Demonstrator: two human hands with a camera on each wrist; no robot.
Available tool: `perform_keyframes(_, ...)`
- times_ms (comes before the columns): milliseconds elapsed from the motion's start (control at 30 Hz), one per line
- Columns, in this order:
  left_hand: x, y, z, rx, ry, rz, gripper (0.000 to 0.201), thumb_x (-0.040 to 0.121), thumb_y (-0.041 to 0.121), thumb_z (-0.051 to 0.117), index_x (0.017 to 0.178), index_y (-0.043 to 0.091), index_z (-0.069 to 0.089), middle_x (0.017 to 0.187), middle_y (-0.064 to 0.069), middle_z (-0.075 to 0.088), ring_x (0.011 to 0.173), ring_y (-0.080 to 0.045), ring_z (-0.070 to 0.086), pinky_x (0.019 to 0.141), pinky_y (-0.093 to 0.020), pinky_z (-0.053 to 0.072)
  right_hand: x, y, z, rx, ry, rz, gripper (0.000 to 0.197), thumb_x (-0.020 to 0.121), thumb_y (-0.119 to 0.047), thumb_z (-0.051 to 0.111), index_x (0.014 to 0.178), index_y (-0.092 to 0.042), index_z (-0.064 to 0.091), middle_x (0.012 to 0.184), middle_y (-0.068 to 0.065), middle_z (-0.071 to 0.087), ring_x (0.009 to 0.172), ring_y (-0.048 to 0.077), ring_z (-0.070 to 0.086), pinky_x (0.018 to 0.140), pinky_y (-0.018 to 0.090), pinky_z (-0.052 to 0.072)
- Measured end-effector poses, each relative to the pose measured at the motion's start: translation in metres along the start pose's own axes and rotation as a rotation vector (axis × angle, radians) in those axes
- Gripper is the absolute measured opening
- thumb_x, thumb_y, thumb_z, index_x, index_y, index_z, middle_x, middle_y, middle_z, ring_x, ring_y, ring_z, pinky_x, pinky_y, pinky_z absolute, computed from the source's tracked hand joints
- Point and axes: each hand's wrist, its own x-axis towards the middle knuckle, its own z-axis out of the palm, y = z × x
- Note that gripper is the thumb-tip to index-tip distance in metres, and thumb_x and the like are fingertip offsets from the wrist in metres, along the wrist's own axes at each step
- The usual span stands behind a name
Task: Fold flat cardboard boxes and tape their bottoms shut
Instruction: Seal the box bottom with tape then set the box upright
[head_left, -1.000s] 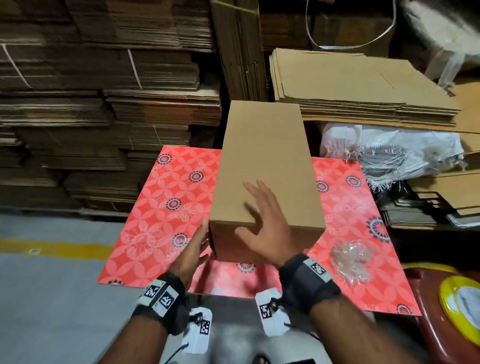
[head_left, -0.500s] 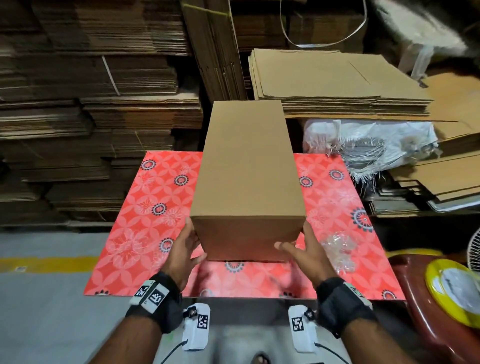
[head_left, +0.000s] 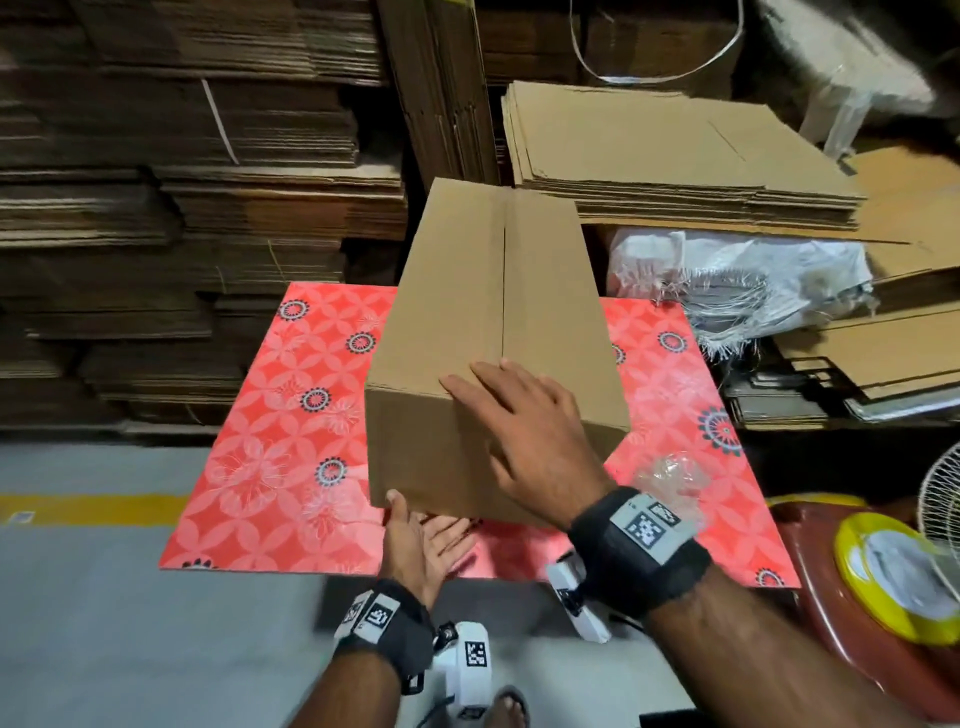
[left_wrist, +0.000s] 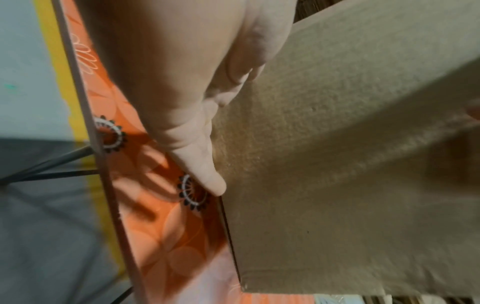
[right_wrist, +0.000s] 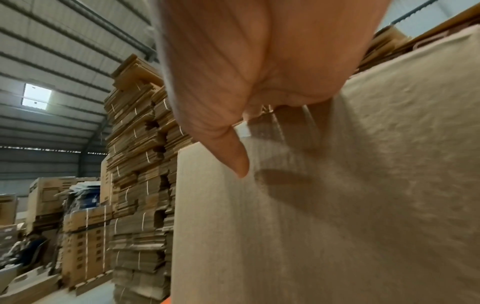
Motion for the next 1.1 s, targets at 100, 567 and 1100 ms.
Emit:
perform_keyframes(100,-0.003,0.002,-0.005,0.238,0.003,0.014,0.100,0.088,0.082,0.025,0.145,0.002,0.044,0.120,-0.018,0.065,0.098,-0.031,0.065,0.083,-0.048,0.055,-0.004,0.004,0.025,-0.063,-0.085,-0.030,0.091,0.080,-0.017,0.072,0.156,-0.040,0.028,0.162,-0.004,0.036,0.150,0.029,0.030,0.116,0.056,0.032)
perform_keyframes(567,-0.040,0.125,0.051,1.656,-0.175,1.366,0.045,0.082,0.047,0.061,0.121,0.024,0.068,0.130,0.006,0.061,0.126,-0.018,0.052,0.111,-0.057,0.031,0.010,0.061,0.040,-0.170,-0.028,0.015,0.093,0.075,-0.068,0.062,0.151,-0.018,0.043,0.157,0.008,0.045,0.144,0.029,0.042,0.111,0.049,0.037)
perform_keyframes(1100,-0.017,0.129,0.037,1.642,-0.223,1.370,0.056,0.075,0.034,0.075,0.130,0.028,0.066,0.140,0.009,0.056,0.137,-0.014,0.044,0.120,-0.052,0.019,-0.001,0.034,0.063,-0.210,0.294,-0.194,0.047,0.080,-0.048,0.074,0.119,-0.026,0.062,0.116,-0.001,0.062,0.102,0.025,0.059,0.081,0.041,0.036)
